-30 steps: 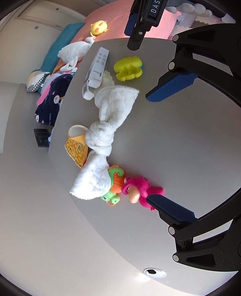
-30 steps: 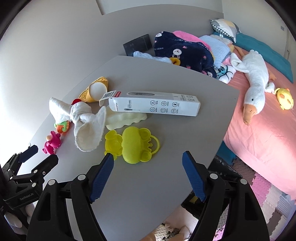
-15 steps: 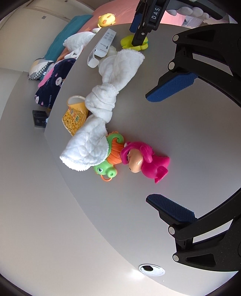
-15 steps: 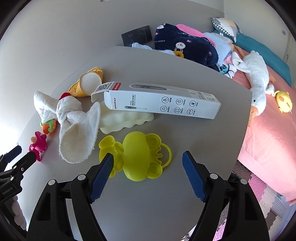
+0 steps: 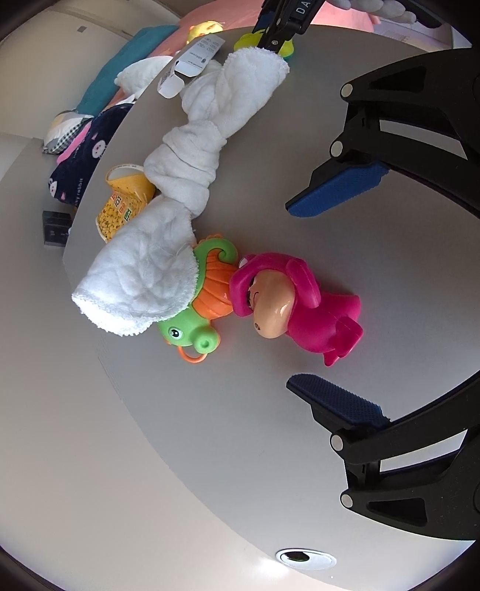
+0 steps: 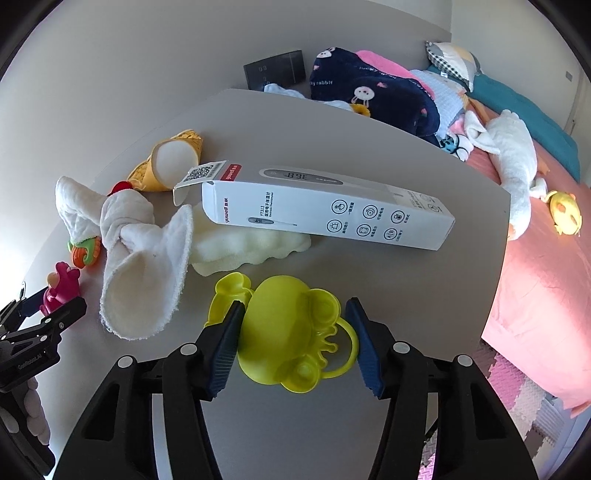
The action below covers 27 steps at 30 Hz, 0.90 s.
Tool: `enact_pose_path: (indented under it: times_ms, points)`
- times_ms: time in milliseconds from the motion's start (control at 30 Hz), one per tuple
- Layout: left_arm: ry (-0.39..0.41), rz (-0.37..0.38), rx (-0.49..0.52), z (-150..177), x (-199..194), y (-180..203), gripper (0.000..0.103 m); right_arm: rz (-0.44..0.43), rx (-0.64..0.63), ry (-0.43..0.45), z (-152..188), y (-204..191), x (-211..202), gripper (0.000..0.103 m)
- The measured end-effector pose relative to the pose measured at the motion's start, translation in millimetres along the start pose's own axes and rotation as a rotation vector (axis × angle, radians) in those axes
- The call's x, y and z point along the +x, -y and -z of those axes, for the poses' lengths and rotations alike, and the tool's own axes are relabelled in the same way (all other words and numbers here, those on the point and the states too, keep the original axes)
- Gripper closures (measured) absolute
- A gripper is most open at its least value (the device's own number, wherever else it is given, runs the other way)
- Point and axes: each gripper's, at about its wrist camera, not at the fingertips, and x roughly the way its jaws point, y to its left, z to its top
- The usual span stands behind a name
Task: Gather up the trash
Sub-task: 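Grasp the yellow-green frog cup with the right tool while the left tool grasps the pink toy, then lift the frog cup and pink toy off the desk toward the bin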
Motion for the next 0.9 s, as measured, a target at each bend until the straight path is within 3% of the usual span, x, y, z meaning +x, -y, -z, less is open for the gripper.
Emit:
enact_pose_path:
  times_ms: [200,267,600,667,900]
  points:
    - [0.017,-0.017,0.016,3,-3,-1,0.04,-0.014,0.01,-0.01,0,2,-1,0.046]
    - [0.023,-0.02,0.011,3,-5,-2,0.051,-0.014,0.008,-0.01,0,2,-1,0.046]
    - [0.04,-0.018,-0.04,8,-16,-6,0.052,-0.031,0.02,0.017,1,7,-13,0.046]
    - [0.051,-0.012,-0.044,8,-23,-4,0.058,-0.036,0.024,0.026,0,9,-18,0.046]
    - [0.085,0.001,-0.04,9,-38,6,0.06,-0.039,0.025,0.06,3,18,-36,0.046]
